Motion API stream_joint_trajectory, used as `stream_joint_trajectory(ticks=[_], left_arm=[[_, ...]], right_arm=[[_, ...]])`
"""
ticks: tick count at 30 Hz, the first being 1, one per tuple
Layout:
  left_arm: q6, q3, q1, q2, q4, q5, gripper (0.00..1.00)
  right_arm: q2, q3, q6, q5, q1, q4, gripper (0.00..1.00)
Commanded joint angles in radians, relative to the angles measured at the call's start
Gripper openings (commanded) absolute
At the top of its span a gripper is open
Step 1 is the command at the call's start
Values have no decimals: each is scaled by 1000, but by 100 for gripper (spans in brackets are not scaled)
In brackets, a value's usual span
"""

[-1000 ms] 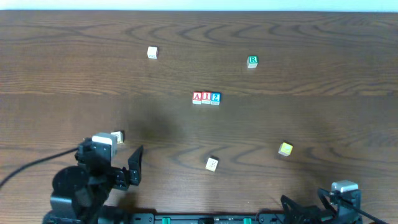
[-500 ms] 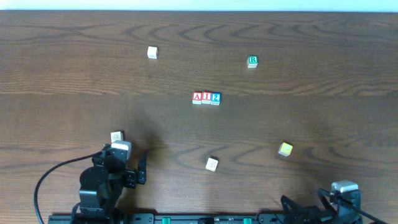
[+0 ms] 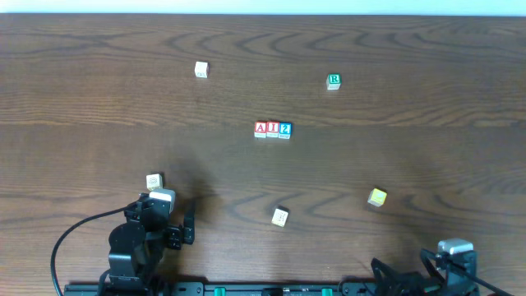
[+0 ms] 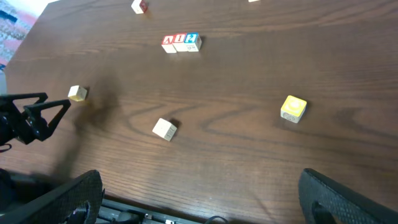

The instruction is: Spell out Ai2

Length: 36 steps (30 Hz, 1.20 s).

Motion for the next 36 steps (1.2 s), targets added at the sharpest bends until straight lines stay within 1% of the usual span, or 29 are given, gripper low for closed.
stream_joint_trajectory(ticks=[1,23,26,27,29,32,34,36], left_arm=[[23,-7,7,-10,-6,4,95],[23,-7,7,-10,-6,4,95],[23,-7,7,-10,-6,4,96],[23,-7,7,-10,-6,4,95],[23,-7,7,-10,-6,4,95],[23,-7,7,-10,-6,4,95],[23,-7,7,-10,-6,4,95],[23,-7,7,-10,-6,4,95]], right_arm=[[-3,-3,14,10,6,-2,99],[-3,-3,14,10,6,-2,99],[-3,-3,-21,94,6,14,99],[-3,-3,-20,120,6,40,99],[-10,-20,-50,166,7,155,99],[-31,-100,-181,200,4,320,99],[-66,-187,-274,221,2,405,99],[-135,-315,-350,227,-7,502,99]])
